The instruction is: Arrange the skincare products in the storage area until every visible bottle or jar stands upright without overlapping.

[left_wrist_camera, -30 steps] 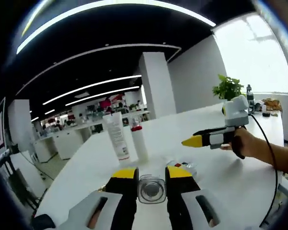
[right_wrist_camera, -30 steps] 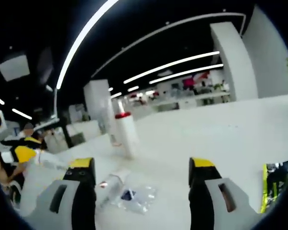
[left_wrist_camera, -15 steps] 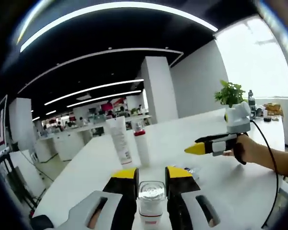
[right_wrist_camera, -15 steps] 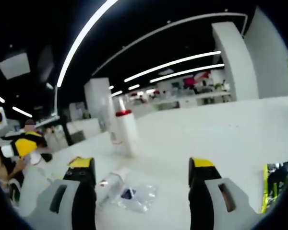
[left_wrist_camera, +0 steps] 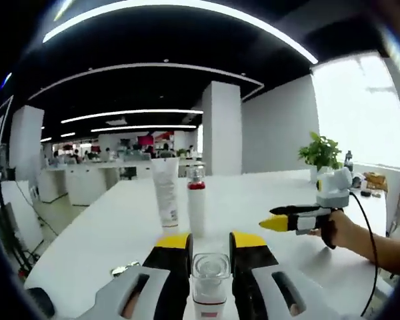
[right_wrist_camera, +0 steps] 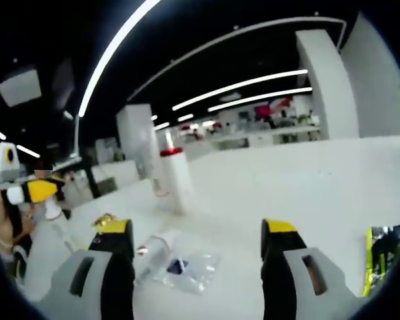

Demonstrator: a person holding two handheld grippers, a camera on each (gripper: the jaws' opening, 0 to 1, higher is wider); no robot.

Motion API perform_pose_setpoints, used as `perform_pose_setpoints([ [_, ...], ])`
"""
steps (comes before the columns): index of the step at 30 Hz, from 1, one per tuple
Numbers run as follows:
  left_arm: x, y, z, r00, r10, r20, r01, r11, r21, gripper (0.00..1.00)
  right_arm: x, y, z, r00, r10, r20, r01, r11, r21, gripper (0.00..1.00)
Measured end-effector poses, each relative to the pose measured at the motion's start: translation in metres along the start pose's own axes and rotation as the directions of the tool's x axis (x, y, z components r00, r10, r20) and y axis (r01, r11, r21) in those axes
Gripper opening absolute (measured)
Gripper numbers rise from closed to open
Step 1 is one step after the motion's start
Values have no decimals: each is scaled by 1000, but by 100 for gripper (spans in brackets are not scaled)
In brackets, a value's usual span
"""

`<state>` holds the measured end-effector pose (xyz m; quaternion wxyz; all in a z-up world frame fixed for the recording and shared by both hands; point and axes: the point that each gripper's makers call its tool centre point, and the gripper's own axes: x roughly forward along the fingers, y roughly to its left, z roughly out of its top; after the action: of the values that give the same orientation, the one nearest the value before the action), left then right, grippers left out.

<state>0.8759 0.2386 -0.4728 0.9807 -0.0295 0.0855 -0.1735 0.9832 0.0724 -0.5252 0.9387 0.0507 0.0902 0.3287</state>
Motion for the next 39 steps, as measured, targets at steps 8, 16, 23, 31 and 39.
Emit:
perform_pose_setpoints([
  [8,-2,-7,0,1000,-20,17,19,998,54,22,0,1,-1,1000,5,-6,-5,1000,-8,77],
  [16,-3,-3,-1,1000,-3,24,1,996,85,31,0,4,-1,1000,14,-5,-14,1000,-14,76],
  [23,-4,-3,-10,1000,10,16,-12,996,85,39,1,4,-2,1000,16,-9,-16,1000,-17,76],
  [31,-10,1,-40,999,12,-30,-11,999,42,38,2,5,-3,1000,17,-13,-18,1000,-22,76],
  [39,-13,5,-69,995,7,-99,-3,999,37,31,2,6,-4,1000,20,-16,-20,999,-25,76],
])
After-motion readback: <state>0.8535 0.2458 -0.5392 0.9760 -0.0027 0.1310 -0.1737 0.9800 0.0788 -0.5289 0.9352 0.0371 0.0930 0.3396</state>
